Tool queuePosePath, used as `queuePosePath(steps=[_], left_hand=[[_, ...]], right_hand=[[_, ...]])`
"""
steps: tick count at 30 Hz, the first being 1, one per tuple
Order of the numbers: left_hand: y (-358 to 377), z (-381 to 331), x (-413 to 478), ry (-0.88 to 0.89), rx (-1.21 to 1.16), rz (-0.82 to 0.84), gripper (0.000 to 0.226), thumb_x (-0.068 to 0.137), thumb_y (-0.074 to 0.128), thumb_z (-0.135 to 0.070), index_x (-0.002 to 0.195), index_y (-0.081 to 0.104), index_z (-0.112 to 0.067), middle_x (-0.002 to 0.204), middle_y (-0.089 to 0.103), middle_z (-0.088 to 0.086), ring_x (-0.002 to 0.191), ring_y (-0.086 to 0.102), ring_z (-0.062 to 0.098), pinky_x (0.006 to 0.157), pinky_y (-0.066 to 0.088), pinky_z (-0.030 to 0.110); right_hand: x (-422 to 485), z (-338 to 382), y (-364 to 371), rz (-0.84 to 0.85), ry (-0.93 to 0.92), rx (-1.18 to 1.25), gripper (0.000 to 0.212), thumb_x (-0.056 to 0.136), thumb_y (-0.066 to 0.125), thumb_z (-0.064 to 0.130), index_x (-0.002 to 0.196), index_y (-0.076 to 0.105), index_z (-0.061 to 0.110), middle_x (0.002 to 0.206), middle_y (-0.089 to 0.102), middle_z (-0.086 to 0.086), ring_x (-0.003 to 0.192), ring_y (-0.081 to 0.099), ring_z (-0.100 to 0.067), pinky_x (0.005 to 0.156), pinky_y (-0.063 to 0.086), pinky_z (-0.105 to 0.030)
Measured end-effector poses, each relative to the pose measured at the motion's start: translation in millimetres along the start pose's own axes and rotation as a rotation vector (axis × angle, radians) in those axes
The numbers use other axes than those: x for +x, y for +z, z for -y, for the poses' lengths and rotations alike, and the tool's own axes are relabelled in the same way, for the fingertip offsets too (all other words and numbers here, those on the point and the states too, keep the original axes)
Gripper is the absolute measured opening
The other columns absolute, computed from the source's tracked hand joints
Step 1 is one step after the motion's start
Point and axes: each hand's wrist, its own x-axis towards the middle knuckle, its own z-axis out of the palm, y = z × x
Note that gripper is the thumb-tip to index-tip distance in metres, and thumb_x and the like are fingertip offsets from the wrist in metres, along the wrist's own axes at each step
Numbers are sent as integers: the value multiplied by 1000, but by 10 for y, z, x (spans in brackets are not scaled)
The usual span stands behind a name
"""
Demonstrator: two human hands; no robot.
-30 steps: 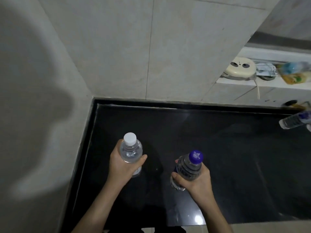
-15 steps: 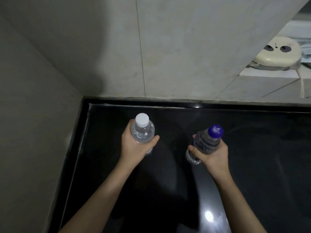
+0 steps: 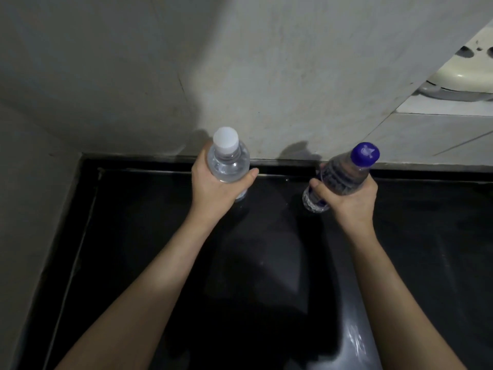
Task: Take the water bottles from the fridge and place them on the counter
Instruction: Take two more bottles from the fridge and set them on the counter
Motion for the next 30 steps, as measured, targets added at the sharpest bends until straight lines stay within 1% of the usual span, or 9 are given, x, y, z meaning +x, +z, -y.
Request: queuePosePath(steps=[4,8,12,16,18,21,24,28,30], left_hand=[[94,114,148,11,-5,10,54,61,91,-18,103,61,-3,101,72,13,93,71,24,85,59,35],[136,204,169,23,-5,29,51,61,91,-16,102,60,-12,97,71,1,90,70,15,83,57,27],[153,211,126,24,-1,42,58,59,90,-22,105,58,-13,97,67,-6,91,67,13,85,57,31],[140,191,93,28,21,54,65,55,90,-28,109,58,-10,100,67,-3,97,68,21,90,58,41],[123,201,96,7,22,74,71,55,92,-26,113,57,-6,106,68,5,101,68,26,93,56,47],[94,190,57,-19,17,114,73,55,93,-29,117,56,-18,111,67,-3,107,66,18,96,55,39],[4,156,-82,-58,-26,159,74,61,88,-31,123,49,-37,120,63,-20,116,60,3,100,48,23],[-236,93,-495,-126,23,118,85,78,78,-32,147,30,-30,148,45,-2,136,46,9,110,38,26],[-361,15,-794,-207,59,111,83,84,76,-22,150,27,-29,149,46,2,134,48,10,108,39,27]], right_hand=[[113,-26,89,-66,20,59,54,61,89,31,101,67,1,94,75,-4,86,73,-10,80,58,-23],[156,15,171,-124,-23,68,41,61,88,30,94,63,31,86,74,19,84,71,4,77,54,-12],[128,22,195,-79,-83,43,42,64,88,28,94,60,37,90,72,32,86,68,9,78,52,-9],[131,25,175,-73,-97,50,45,63,89,32,97,60,34,92,72,29,88,67,10,79,52,-9],[128,-29,154,-53,-85,50,48,63,91,30,102,63,25,95,73,21,94,68,6,83,52,-11],[64,-124,105,-7,-48,26,69,65,93,17,122,57,3,115,69,1,110,67,-10,95,54,-22],[-119,-120,20,32,-1,6,78,68,91,13,133,49,12,128,63,0,121,62,-13,104,49,-25],[-532,-59,-174,32,89,-42,90,78,84,15,151,32,19,152,47,-2,138,48,-8,110,41,-16],[-765,18,-315,33,244,-34,87,84,78,10,154,28,19,154,43,-6,138,47,-13,111,41,-26]])
